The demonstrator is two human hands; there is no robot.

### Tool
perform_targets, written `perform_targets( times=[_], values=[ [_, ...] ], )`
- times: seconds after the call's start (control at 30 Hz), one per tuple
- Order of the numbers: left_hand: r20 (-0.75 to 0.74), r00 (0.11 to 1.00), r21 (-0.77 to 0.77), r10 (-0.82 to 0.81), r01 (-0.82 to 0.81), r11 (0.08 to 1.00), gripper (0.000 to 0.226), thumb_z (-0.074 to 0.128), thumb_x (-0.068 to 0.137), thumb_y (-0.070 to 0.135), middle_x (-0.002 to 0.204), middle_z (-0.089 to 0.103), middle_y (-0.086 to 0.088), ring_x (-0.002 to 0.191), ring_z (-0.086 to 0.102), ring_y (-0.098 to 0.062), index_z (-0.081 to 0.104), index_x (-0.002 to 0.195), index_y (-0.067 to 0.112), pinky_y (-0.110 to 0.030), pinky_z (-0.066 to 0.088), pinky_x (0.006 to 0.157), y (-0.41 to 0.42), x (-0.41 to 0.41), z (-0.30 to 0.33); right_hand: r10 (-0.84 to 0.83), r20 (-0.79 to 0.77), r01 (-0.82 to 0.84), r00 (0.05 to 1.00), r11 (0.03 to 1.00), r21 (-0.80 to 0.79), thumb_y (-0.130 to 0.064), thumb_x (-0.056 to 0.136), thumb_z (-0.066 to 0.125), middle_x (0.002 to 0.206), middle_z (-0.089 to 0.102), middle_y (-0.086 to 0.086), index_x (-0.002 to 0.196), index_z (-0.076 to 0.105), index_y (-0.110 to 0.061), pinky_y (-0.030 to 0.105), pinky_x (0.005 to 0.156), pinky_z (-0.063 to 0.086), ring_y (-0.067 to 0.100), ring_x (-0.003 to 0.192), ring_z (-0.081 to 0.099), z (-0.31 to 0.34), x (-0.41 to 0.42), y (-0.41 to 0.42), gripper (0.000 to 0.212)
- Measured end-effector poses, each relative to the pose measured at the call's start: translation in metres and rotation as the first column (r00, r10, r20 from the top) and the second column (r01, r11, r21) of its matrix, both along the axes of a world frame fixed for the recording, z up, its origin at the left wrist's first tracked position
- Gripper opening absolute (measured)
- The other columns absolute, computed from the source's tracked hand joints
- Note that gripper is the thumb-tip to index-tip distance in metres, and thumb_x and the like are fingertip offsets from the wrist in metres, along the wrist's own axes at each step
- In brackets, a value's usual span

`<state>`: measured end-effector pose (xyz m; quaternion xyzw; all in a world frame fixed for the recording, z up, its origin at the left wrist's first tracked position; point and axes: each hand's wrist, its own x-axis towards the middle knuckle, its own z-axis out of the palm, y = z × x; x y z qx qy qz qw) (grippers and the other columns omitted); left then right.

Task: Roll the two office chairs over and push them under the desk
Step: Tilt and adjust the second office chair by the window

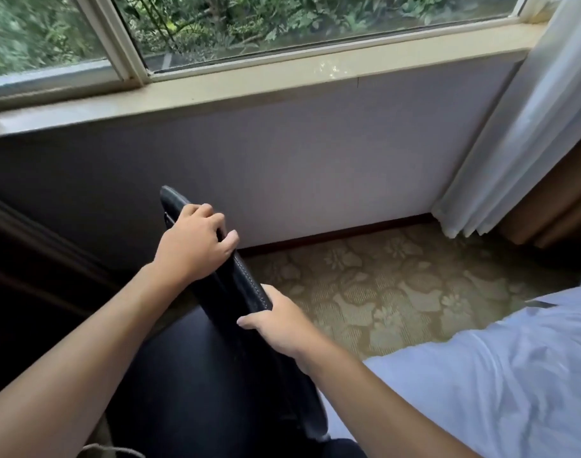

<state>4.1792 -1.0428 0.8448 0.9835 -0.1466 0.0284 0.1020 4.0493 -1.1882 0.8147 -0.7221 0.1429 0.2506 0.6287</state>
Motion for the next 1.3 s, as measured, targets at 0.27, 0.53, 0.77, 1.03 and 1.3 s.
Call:
perform_targets(
  times=[0.27,0.53,0.77,1.03,1.3],
  values=[
    [-0.055,0.987,-0.172,0.153,-0.16,0.972,0.018,0.057,0.076,0.04,0.108,0.053,0.015,0.14,0.024,-0.009,0.055,0.076,0.023,-0.033,0.042,0.093,0.048,-0.059,-0.008,0.003,-0.035,-0.003,0.999,1.0,0.009,-0.029,0.078,0.067,0.102,0.072,-0.003,0.105,0.065,-0.028,0.041,0.094,0.052,0.018,0.097,0.067,0.012,-0.036,0.055,0.027],
    [-0.117,0.979,-0.396,0.17,-0.203,0.896,0.009,0.066,0.07,0.033,0.117,0.057,0.018,0.143,0.024,-0.004,0.062,0.074,0.027,-0.027,0.03,0.101,0.112,-0.13,-0.011,-0.031,-0.065,0.032,0.997,0.999,0.019,-0.042,0.077,0.064,0.099,0.072,-0.004,0.105,0.062,-0.033,0.047,0.092,0.053,0.018,0.092,0.069,0.008,-0.106,0.126,0.029],
    [-0.152,0.977,-0.517,0.149,-0.207,0.83,0.005,0.065,0.069,0.025,0.13,0.054,0.022,0.141,0.02,0.006,0.062,0.073,0.028,-0.032,0.028,0.111,0.163,-0.207,-0.017,-0.027,0.029,0.027,0.999,0.999,-0.026,-0.062,0.085,0.045,0.138,0.05,-0.015,0.14,0.033,-0.045,0.04,0.109,0.036,0.008,0.128,0.046,0.0,-0.186,0.189,0.059],
    [-0.197,0.921,-0.713,0.335,-0.369,0.596,0.037,0.068,0.078,0.018,0.151,0.037,0.011,0.137,0.032,0.001,0.062,0.112,0.029,-0.017,0.027,0.109,0.178,-0.302,-0.034,0.074,0.12,-0.069,0.99,0.997,-0.047,-0.031,0.094,0.043,0.1,0.066,-0.015,0.103,0.056,-0.038,0.034,0.084,0.049,0.008,0.098,0.062,-0.003,-0.184,0.211,0.017],
    [-0.337,0.765,-0.685,0.549,-0.599,0.416,0.058,0.06,0.066,0.05,0.12,0.055,0.013,0.107,0.056,-0.013,0.045,0.121,0.043,-0.037,0.048,0.093,0.15,-0.288,-0.032,0.287,0.551,-0.192,0.784,0.956,-0.224,0.007,0.079,0.052,0.112,0.068,-0.007,0.112,0.067,-0.024,0.045,0.097,0.049,0.011,0.105,0.062,0.004,-0.075,0.188,0.048]
  ],
)
